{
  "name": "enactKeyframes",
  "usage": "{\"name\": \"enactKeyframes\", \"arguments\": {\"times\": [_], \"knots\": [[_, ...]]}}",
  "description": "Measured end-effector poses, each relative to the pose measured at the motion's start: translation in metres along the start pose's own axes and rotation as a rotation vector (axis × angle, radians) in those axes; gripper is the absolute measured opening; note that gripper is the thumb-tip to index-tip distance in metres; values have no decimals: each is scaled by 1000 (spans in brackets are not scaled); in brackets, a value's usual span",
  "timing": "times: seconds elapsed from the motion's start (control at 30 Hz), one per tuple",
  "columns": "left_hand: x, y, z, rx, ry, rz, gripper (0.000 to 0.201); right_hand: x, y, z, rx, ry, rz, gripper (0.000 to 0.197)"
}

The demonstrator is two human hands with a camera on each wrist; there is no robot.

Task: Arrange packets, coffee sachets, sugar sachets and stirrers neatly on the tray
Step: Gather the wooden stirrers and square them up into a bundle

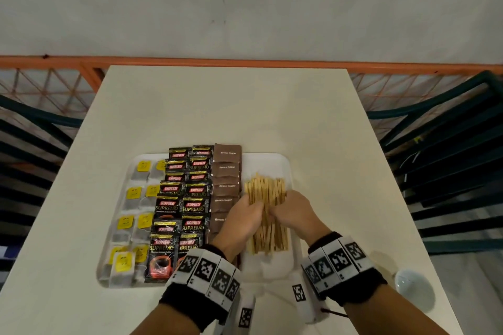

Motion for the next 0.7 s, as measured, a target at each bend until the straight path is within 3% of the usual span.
{"name": "enactKeyframes", "arguments": {"times": [0.2, 0.3, 0.37, 0.4, 0.5, 0.6, 0.7], "knots": [[4, 4, 1, -78, -203, -19, 44, 10, 1, 5, -17, 141, -17, 16], [10, 10, 6, -155, -328, 35, 43, 22, 0, 5, -16, 272, 8, 21], [15, 18, 12, -278, -394, 109, 37, 33, -3, 1, 18, 302, 48, 15], [15, 20, 12, -354, -461, 126, 31, 39, -5, -2, 62, 315, 90, 23], [-4, 26, 0, -564, -736, 55, 24, 45, -18, -20, 279, 350, 132, 35], [-31, 34, -17, -718, -946, -49, 40, 28, -33, -41, 455, 403, -12, 43], [-53, 36, -34, -827, -1124, -79, 68, 2, -39, -57, 541, 517, -180, 45]]}}
Point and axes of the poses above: each hand's wrist, its own y-axis away from the middle knuckle, its own x-axis out of the back of the hand, z = x × y, the point moved 7 cm from there along -y, towards the middle knuckle, and after that the axes turned 1 degree about -z, right-handed, at the moved point
